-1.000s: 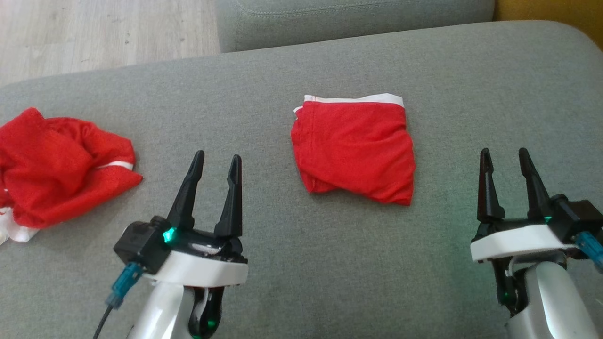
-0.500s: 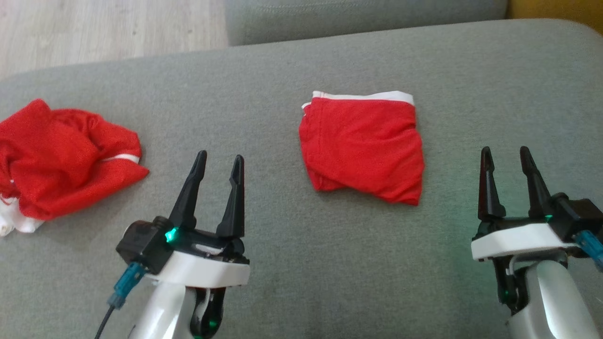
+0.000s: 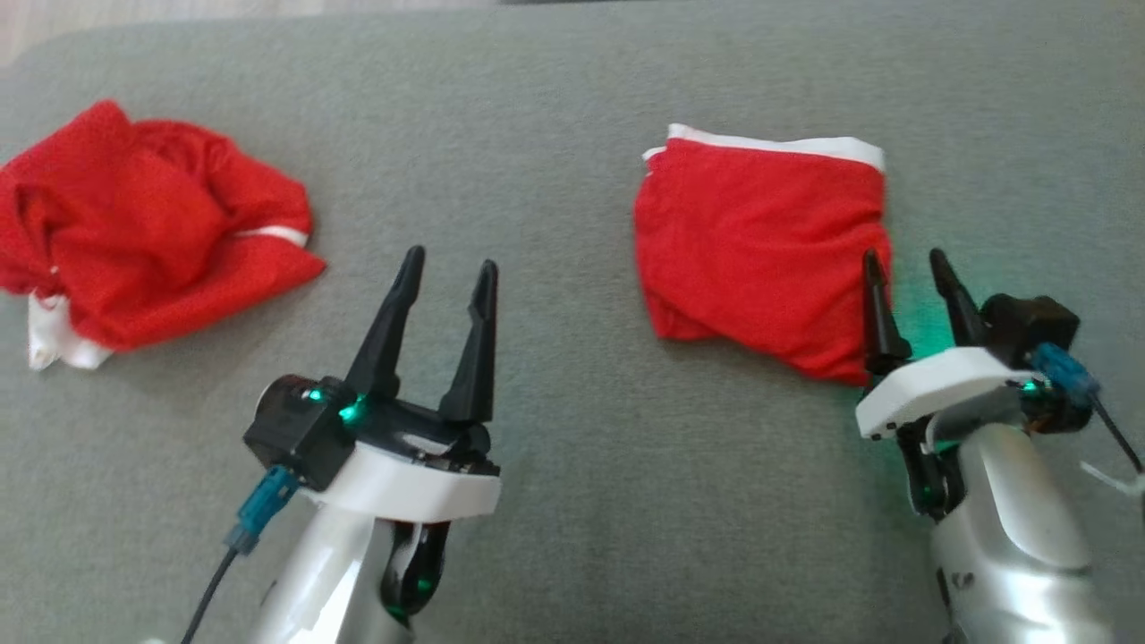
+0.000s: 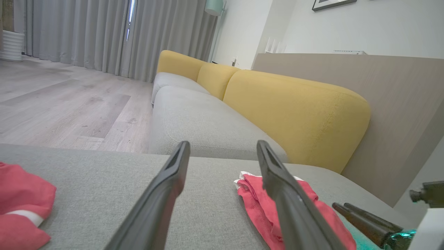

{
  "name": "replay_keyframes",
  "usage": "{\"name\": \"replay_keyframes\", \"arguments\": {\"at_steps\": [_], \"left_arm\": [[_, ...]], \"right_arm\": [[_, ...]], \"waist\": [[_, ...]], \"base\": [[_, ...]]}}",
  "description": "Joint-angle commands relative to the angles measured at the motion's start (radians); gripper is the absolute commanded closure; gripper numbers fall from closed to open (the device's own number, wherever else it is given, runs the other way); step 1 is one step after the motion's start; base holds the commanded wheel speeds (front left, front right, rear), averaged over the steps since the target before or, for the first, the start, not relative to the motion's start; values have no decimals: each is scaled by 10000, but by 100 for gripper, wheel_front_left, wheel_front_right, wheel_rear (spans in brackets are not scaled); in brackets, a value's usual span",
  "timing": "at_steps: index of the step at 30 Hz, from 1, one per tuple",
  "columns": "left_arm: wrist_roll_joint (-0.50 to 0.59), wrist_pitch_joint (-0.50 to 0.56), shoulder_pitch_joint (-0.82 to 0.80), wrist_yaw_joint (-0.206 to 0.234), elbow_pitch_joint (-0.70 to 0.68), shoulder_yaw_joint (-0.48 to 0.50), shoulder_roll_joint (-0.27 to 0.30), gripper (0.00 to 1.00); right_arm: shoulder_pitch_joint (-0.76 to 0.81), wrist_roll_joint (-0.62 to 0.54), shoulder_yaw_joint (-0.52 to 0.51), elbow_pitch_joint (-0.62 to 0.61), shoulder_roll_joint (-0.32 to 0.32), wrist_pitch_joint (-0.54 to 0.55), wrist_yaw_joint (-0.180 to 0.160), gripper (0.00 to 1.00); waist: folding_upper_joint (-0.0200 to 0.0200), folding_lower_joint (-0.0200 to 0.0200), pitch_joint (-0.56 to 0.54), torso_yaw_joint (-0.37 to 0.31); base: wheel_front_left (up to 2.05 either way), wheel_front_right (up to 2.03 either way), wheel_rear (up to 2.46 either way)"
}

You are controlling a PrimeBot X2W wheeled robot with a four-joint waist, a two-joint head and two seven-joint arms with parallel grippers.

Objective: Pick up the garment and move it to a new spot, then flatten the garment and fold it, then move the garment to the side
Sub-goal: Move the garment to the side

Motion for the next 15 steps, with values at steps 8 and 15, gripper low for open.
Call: {"name": "replay_keyframes", "arguments": {"at_steps": [8, 15], "left_arm": [[-91, -51, -415, 16, -205, 121, 39, 0], [-5, -51, -394, 16, -159, 143, 39, 0]], "right_arm": [[-1309, 523, 605, 2049, -11, 218, 65, 100], [-1829, -424, 677, 2630, -11, -407, 65, 100]], "waist": [[0, -2, 274, 536], [0, -2, 200, 278]], "base": [[0, 0, 0], [0, 0, 0]]}}
